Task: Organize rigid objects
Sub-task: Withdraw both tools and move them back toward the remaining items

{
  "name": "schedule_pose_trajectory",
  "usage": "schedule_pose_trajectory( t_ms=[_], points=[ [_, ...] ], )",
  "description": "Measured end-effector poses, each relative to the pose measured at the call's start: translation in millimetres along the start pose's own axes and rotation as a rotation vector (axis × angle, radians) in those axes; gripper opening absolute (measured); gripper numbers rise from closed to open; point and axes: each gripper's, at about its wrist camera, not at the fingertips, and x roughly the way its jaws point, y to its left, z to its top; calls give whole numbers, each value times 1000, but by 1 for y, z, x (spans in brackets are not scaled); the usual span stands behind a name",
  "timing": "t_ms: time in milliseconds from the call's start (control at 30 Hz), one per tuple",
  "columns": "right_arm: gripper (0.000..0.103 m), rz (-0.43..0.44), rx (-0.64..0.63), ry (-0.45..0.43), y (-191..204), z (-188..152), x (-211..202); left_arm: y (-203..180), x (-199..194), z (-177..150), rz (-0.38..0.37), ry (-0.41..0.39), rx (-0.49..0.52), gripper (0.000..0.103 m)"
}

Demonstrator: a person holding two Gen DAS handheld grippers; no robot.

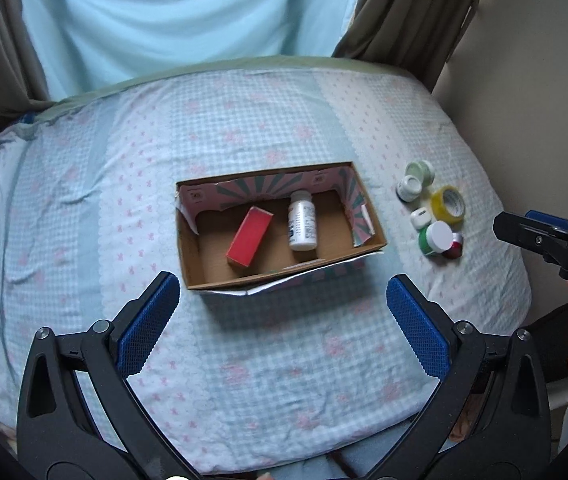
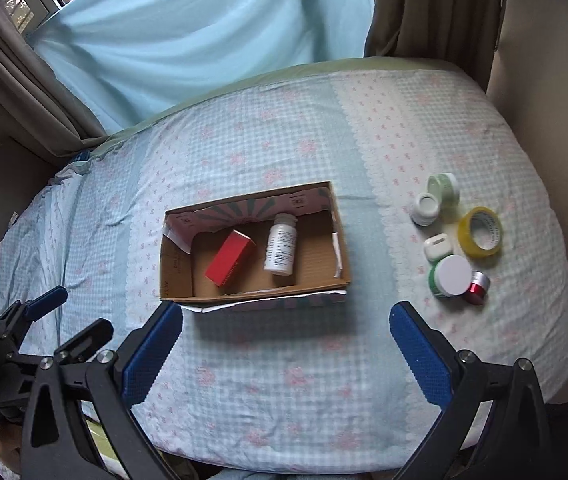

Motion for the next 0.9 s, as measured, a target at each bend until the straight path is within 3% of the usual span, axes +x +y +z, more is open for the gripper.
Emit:
schedule_pose_trajectory(
  t_ms=[233, 467, 700, 900],
  points=[
    [103, -75, -5, -44, -86, -14, -41, -82, -7, -6, 25, -52, 7, 103],
    [103, -47, -70, -67, -191, -1, -50, -185, 41, -12, 56, -56, 45, 103],
    [103, -34, -126, -23, -267, 12, -14, -255, 115, -25, 31, 29, 58, 103],
    [103, -32, -160, 18, -304, 7, 48, -293, 203, -49, -11, 92, 153, 103]
  ],
)
